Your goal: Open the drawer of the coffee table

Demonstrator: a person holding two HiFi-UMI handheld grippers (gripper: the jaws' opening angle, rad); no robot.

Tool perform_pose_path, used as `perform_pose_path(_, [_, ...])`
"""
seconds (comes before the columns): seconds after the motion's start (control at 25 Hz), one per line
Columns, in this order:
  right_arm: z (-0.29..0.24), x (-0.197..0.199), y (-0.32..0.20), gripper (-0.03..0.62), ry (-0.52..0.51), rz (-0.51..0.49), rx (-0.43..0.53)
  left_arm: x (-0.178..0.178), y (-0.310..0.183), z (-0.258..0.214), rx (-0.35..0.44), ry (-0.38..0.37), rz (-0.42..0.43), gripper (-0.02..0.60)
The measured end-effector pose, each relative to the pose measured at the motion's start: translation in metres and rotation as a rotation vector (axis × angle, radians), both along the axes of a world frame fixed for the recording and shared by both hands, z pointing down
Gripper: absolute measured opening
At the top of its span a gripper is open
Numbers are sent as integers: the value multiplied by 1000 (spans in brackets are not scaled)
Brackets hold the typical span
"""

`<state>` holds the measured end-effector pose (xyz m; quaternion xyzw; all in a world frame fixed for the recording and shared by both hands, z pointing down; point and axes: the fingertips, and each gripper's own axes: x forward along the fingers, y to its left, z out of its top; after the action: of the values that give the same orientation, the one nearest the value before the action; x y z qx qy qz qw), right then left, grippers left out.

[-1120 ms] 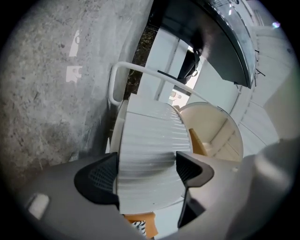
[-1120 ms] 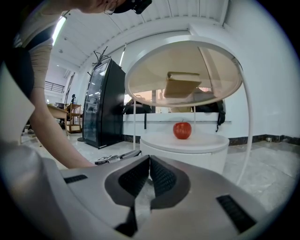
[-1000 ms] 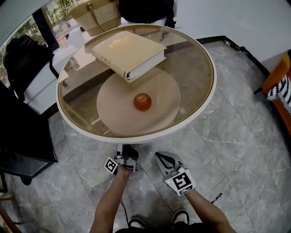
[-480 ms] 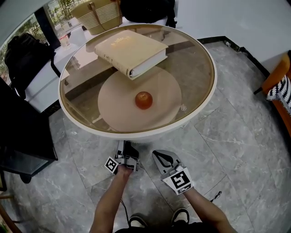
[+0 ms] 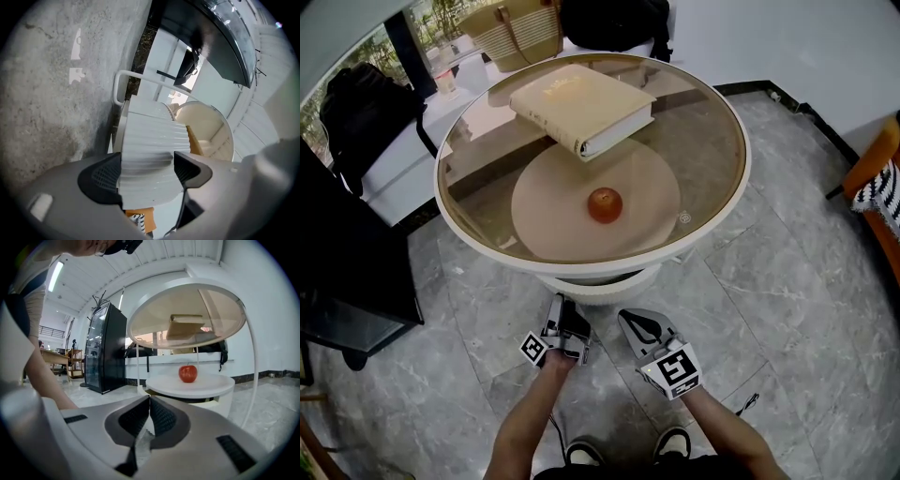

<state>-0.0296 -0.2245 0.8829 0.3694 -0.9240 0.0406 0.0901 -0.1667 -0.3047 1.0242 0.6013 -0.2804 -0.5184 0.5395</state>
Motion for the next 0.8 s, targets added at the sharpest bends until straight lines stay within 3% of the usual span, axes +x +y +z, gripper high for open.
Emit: perform_pose_path(0.8, [-25, -2, 27, 6, -6, -38, 36, -2, 78, -3, -1, -33, 82, 357])
